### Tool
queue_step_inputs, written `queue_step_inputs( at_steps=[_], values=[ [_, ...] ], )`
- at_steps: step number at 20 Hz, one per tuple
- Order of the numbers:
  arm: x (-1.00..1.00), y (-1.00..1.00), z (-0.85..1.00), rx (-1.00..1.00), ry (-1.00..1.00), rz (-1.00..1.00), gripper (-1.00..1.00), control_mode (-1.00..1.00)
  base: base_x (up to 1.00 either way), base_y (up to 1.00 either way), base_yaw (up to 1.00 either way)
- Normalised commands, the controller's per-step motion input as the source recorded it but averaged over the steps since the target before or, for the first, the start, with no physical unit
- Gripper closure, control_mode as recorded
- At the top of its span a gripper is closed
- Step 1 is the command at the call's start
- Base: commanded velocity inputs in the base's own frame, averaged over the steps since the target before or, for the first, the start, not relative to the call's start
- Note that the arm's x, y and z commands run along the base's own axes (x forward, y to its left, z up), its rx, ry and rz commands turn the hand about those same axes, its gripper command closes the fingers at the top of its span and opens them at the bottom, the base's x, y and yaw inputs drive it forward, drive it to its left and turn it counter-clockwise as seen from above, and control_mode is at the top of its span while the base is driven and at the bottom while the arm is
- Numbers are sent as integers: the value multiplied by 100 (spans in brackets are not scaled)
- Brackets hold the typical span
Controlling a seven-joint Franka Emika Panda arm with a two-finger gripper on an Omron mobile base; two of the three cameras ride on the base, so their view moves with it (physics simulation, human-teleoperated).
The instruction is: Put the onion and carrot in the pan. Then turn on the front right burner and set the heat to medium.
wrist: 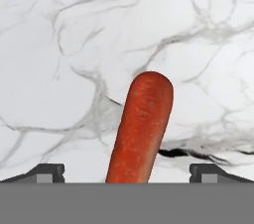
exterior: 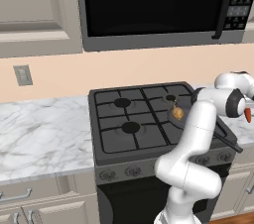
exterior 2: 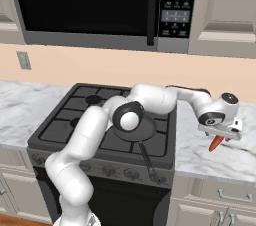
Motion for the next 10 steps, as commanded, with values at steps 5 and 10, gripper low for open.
queue_step_inputs(
  at_steps=[5,10],
  values=[
    [0,0,-38,0,5,0,-100,-100,0,0,0],
    [0,0,-14,0,2,0,-100,-100,0,0,0]
  ],
)
